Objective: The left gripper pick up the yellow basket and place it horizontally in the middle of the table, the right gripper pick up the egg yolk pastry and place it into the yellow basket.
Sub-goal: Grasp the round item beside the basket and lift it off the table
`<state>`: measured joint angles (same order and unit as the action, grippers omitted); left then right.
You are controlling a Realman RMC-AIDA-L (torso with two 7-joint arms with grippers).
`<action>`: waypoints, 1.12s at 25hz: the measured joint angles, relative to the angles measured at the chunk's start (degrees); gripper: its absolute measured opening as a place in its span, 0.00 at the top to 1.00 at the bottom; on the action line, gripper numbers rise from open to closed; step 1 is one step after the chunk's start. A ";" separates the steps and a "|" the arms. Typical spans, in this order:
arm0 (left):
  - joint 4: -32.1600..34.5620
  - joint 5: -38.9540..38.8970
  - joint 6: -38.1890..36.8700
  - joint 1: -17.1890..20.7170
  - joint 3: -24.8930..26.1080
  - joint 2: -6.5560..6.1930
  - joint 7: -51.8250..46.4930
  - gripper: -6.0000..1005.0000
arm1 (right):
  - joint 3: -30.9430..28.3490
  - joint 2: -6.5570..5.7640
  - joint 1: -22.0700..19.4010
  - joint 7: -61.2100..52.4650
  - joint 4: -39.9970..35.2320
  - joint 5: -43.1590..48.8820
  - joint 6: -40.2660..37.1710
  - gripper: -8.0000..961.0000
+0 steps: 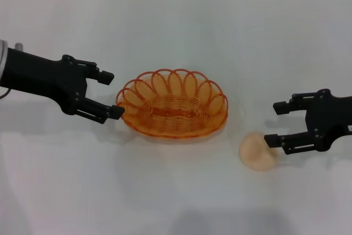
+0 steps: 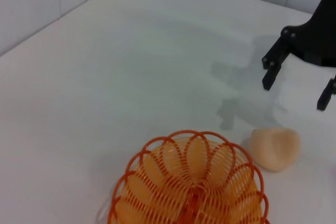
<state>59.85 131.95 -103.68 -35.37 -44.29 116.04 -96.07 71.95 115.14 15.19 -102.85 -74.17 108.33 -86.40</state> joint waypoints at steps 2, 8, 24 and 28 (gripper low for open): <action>0.00 -0.05 0.02 -0.09 0.00 0.13 0.01 0.12 | 0.60 0.00 0.49 -0.04 1.09 0.60 0.93 0.22; 0.00 -0.10 0.02 -0.38 0.00 0.38 -0.42 0.12 | 1.83 0.06 2.28 -4.12 1.59 5.17 2.31 0.22; -0.09 -0.12 0.03 -0.58 0.00 0.71 -1.00 0.12 | 10.78 0.16 5.25 -15.27 -4.04 12.42 4.30 0.22; -0.09 -0.12 0.04 -0.58 0.00 0.71 -0.99 0.12 | 12.05 0.18 5.55 -16.21 -4.09 13.63 5.29 0.22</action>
<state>59.76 131.83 -103.64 -35.95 -44.29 116.75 -97.07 84.00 115.31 20.74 -119.05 -78.26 121.96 -81.11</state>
